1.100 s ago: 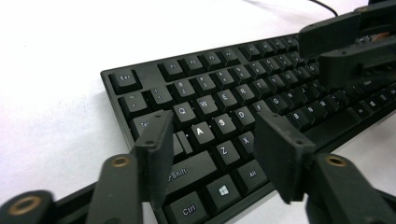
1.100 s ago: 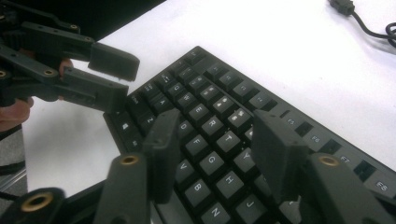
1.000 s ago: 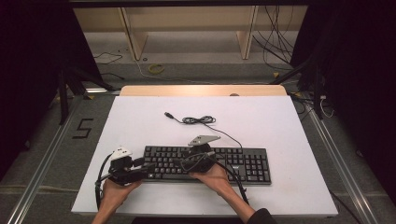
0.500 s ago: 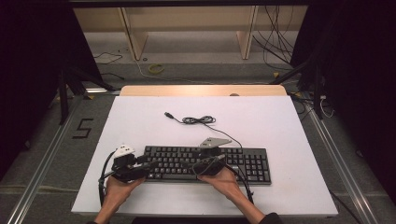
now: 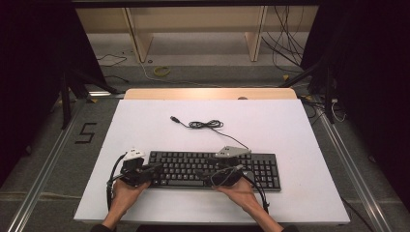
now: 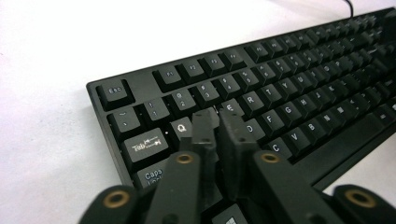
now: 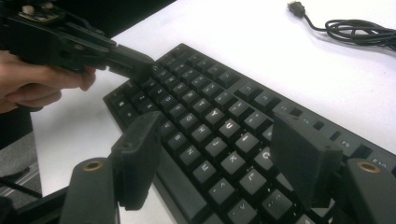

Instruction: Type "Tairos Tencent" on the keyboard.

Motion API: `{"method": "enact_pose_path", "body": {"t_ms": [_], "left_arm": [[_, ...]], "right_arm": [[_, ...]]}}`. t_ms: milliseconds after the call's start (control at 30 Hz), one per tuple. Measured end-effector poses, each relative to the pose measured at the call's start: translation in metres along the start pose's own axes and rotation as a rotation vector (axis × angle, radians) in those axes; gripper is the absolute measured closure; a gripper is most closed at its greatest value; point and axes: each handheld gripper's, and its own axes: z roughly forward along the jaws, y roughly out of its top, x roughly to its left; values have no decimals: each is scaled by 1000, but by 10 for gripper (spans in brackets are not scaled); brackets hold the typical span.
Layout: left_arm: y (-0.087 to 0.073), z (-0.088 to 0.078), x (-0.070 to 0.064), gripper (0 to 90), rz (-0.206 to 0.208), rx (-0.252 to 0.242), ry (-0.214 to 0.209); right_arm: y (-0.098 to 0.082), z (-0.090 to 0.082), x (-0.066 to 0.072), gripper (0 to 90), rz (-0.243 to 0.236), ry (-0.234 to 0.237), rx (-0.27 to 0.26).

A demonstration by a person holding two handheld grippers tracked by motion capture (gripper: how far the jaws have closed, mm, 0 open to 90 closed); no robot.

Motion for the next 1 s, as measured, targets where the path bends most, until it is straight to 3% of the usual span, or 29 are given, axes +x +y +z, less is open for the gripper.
{"method": "enact_pose_path", "body": {"t_ms": [567, 1000], "left_arm": [[-2, 8, 1, 889, 17, 59, 20], [-2, 6, -2, 864, 8, 50, 11]], "right_arm": [[-12, -20, -5, 337, 10, -13, -20], [-12, -22, -6, 338, 15, -14, -30]]}}
